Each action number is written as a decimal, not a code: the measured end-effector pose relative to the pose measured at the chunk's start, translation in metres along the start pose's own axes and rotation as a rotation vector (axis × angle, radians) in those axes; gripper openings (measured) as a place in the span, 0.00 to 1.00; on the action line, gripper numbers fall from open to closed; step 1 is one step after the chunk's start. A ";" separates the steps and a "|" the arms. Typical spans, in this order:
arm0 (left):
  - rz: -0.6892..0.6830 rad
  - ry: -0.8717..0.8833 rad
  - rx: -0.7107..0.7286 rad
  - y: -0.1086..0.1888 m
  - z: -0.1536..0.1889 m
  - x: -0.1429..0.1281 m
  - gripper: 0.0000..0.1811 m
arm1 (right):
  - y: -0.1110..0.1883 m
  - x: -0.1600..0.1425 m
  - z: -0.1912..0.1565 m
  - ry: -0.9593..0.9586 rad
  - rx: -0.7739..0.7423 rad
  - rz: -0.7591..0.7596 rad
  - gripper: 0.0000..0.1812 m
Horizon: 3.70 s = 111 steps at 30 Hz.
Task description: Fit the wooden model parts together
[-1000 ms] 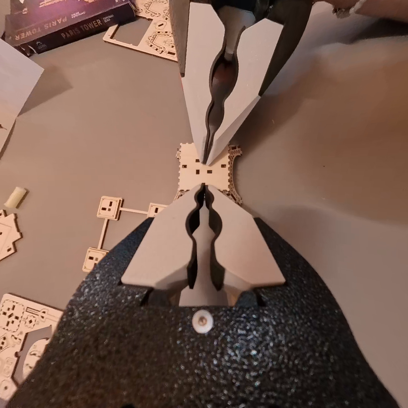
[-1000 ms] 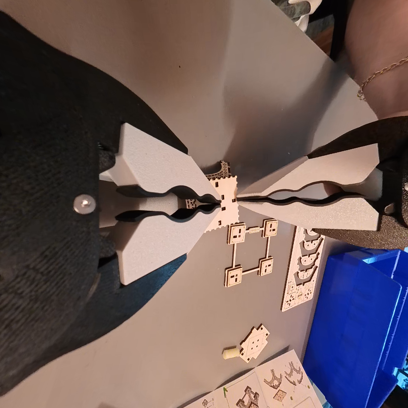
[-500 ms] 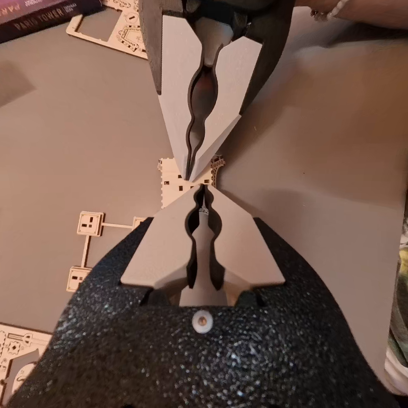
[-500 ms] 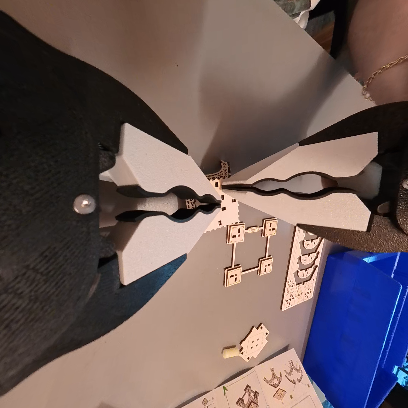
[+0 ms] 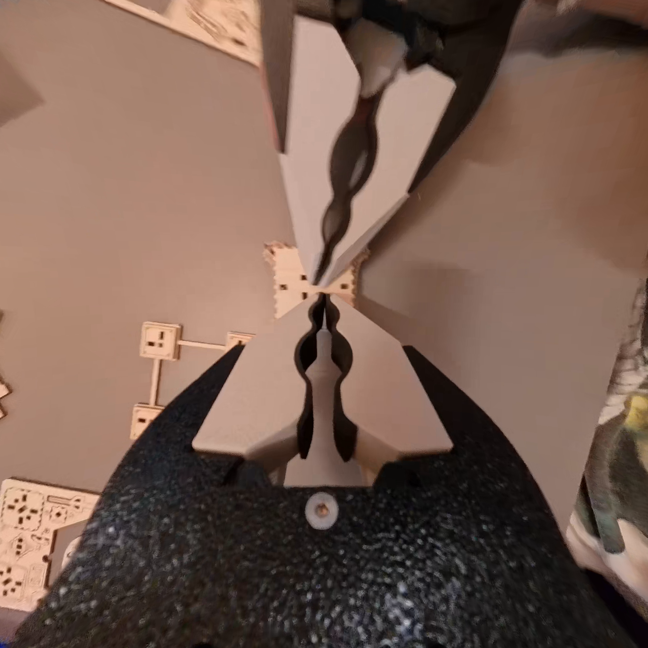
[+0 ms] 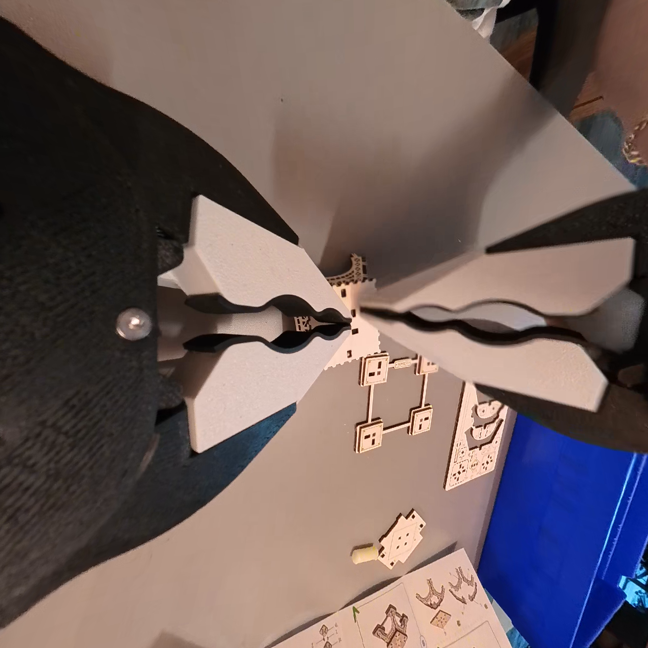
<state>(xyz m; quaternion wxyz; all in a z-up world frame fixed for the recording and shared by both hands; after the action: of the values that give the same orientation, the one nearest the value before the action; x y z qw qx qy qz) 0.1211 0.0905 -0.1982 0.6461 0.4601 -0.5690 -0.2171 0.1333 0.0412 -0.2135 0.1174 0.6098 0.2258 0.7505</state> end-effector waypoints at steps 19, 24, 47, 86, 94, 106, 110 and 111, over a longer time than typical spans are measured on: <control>-0.182 -0.035 0.063 -0.010 -0.012 0.006 0.00 | 0.000 0.000 0.000 -0.001 0.002 -0.002 0.00; -0.195 -0.055 0.058 -0.010 -0.012 0.006 0.00 | 0.002 -0.001 -0.001 0.041 -0.010 -0.010 0.00; -0.176 -0.039 0.030 -0.010 -0.013 0.006 0.00 | 0.006 0.000 -0.007 0.148 -0.027 -0.141 0.00; -0.187 -0.057 0.012 -0.009 -0.026 0.004 0.00 | 0.005 0.000 -0.007 0.092 -0.023 -0.123 0.00; -0.213 -0.062 -0.010 -0.010 -0.026 0.004 0.00 | 0.005 0.000 -0.007 0.073 -0.016 -0.108 0.00; 0.038 -0.069 0.047 0.001 -0.006 0.010 0.00 | 0.005 0.001 -0.009 0.020 -0.117 -0.105 0.00; -0.011 -0.082 0.020 -0.012 -0.006 0.007 0.00 | 0.016 -0.002 -0.006 0.027 -0.157 -0.128 0.07; -0.028 -0.086 0.014 -0.012 -0.006 0.006 0.00 | 0.022 -0.004 -0.005 0.024 -0.164 -0.136 0.09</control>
<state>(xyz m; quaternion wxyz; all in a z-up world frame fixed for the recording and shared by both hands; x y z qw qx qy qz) 0.1309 0.0819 -0.2044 0.6149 0.4628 -0.5910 -0.2418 0.1313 0.0196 -0.2070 0.2150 0.5725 0.2057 0.7640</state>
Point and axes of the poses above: each gripper's, where its closed fingertips meet, y back along the fingers, x out of its top, z = x × y across the jaws, the point moved 4 cm from there along y, back along the fingers, and after that the axes turned 5 degrees about x, right-handed, at the moved point
